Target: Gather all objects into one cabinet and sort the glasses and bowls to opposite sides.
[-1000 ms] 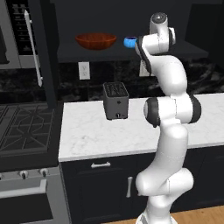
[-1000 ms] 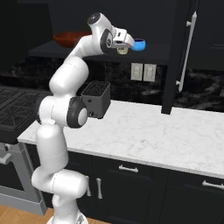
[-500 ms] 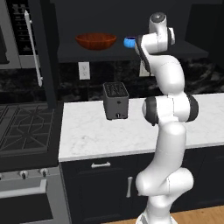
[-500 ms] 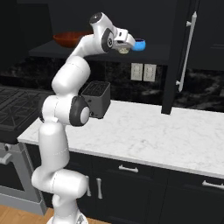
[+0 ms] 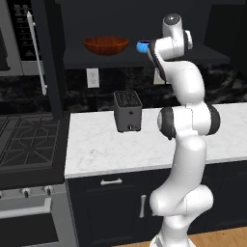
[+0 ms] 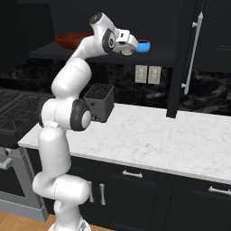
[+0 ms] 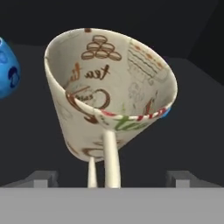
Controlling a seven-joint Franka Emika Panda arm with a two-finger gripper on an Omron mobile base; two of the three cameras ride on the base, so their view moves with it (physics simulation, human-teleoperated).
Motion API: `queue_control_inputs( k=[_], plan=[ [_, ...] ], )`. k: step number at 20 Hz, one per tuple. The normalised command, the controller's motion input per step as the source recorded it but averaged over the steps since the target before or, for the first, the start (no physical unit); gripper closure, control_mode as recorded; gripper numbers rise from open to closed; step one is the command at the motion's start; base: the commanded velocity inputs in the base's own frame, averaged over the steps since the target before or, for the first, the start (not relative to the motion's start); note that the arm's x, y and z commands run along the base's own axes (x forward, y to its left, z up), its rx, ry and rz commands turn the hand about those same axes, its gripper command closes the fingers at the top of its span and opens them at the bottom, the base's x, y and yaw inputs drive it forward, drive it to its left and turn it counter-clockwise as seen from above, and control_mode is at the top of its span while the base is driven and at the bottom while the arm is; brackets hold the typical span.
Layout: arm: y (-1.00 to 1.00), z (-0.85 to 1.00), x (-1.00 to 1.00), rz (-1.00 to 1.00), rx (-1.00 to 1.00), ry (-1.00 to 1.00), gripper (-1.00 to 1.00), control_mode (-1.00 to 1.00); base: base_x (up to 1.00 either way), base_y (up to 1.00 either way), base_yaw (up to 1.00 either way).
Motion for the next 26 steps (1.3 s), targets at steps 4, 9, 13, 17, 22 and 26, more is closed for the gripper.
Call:
queue_control_inputs(
  k=[4, 9, 13, 17, 22, 26],
  plan=[
    [0.12, -0.05, -0.29, 0.0, -0.07, -0.06, -1.0, -1.0, 0.0, 0.0, 0.0],
    [0.01, 0.06, -0.79, 0.0, -0.02, -0.15, -1.0, -1.0, 0.0, 0.0, 0.0],
    [0.0, 0.01, -0.94, 0.0, 0.0, -0.13, -1.0, -1.0, 0.0, 0.0, 0.0],
    [0.0, 0.48, -1.0, 0.0, 0.0, -0.28, -1.0, -1.0, 0.0, 0.0, 0.0],
    [0.0, 0.81, -1.0, 0.0, 0.0, -0.45, -1.0, -1.0, 0.0, 0.0, 0.0],
    [-0.04, 0.71, -1.0, 0.0, 0.0, -0.44, -1.0, -1.0, 0.0, 0.0, 0.0]
  ],
)
